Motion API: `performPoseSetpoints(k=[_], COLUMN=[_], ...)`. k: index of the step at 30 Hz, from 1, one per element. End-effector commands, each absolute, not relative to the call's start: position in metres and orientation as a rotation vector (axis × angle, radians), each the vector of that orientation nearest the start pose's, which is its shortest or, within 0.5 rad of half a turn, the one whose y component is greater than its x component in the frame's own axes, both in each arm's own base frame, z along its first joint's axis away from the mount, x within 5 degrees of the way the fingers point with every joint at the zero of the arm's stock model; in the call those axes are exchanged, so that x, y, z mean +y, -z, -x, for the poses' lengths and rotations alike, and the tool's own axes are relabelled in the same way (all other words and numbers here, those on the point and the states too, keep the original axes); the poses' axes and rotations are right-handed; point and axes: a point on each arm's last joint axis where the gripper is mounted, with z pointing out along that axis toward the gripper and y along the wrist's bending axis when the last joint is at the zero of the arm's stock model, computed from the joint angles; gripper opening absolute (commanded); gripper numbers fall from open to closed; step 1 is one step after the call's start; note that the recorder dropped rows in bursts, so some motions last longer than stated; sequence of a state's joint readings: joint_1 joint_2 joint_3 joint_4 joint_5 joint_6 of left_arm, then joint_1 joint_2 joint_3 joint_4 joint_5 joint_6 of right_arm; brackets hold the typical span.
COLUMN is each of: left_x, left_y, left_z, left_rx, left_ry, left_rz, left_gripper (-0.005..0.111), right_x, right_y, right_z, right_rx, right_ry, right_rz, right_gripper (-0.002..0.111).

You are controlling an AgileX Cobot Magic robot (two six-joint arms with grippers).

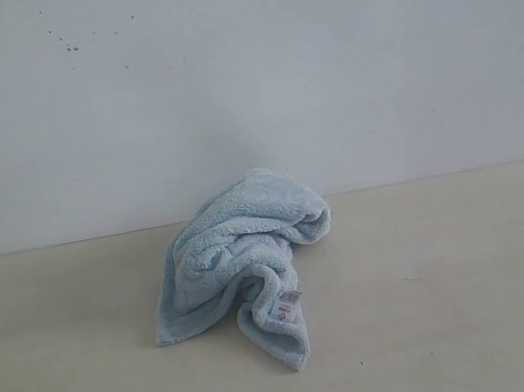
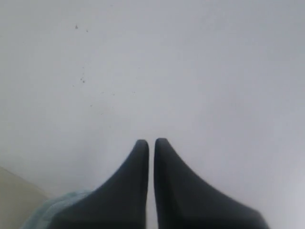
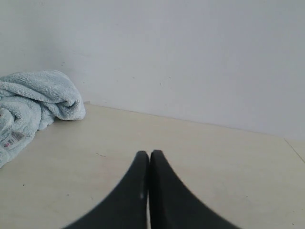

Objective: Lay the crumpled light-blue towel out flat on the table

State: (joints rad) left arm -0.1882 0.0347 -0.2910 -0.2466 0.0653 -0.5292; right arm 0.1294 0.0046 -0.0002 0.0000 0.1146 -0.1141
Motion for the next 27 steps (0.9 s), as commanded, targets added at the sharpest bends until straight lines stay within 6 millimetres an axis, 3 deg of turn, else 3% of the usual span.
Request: performPoseSetpoints(k=[1, 8, 9, 11, 13, 15, 16, 17, 18, 20, 27], left_x=[-0.02, -0.06, -0.073, -0.084, -0.094, -0.103, -0.108, -0.11, -0.113, -0.118, -0.132], left_y=[-0.318, -0.328, -0.319, -0.307, -0.295, -0.277, -0.258, -0.246, -0.222, -0.194, -0.147], left_z=[-0.058, -0.142, -0.176, -0.209, -0.237, -0.265, -0.287, -0.298, -0.315, -0.336, -0.386], left_rx=[1.552, 1.934, 2.026, 2.121, 2.191, 2.257, 2.309, 2.337, 2.395, 2.447, 2.49], left_ry=[0.726, 0.632, 0.595, 0.586, 0.595, 0.582, 0.57, 0.553, 0.525, 0.509, 0.506], left_rz=[0.254, -0.056, -0.139, -0.184, -0.198, -0.213, -0.187, -0.174, -0.153, -0.11, -0.073], left_gripper=[0.004, 0.004, 0.004, 0.008, 0.02, 0.039, 0.058, 0.065, 0.069, 0.066, 0.064], right_x=[0.007, 0.007, 0.007, 0.007, 0.007, 0.007, 0.007, 0.007, 0.007, 0.007, 0.007], right_y=[-0.203, -0.203, -0.203, -0.203, -0.203, -0.203, -0.203, -0.203, -0.203, -0.203, -0.203], right_z=[-0.056, -0.056, -0.056, -0.056, -0.056, -0.056, -0.056, -0.056, -0.056, -0.056, -0.056], right_rx=[1.581, 1.581, 1.581, 1.581, 1.581, 1.581, 1.581, 1.581, 1.581, 1.581, 1.581], right_ry=[-0.012, -0.012, -0.012, -0.012, -0.012, -0.012, -0.012, -0.012, -0.012, -0.012, -0.012], right_rz=[0.197, 0.197, 0.197, 0.197, 0.197, 0.197, 0.197, 0.197, 0.197, 0.197, 0.197], right_gripper=[0.0, 0.0, 0.0, 0.0, 0.0, 0.0, 0.0, 0.0, 0.0, 0.0, 0.0])
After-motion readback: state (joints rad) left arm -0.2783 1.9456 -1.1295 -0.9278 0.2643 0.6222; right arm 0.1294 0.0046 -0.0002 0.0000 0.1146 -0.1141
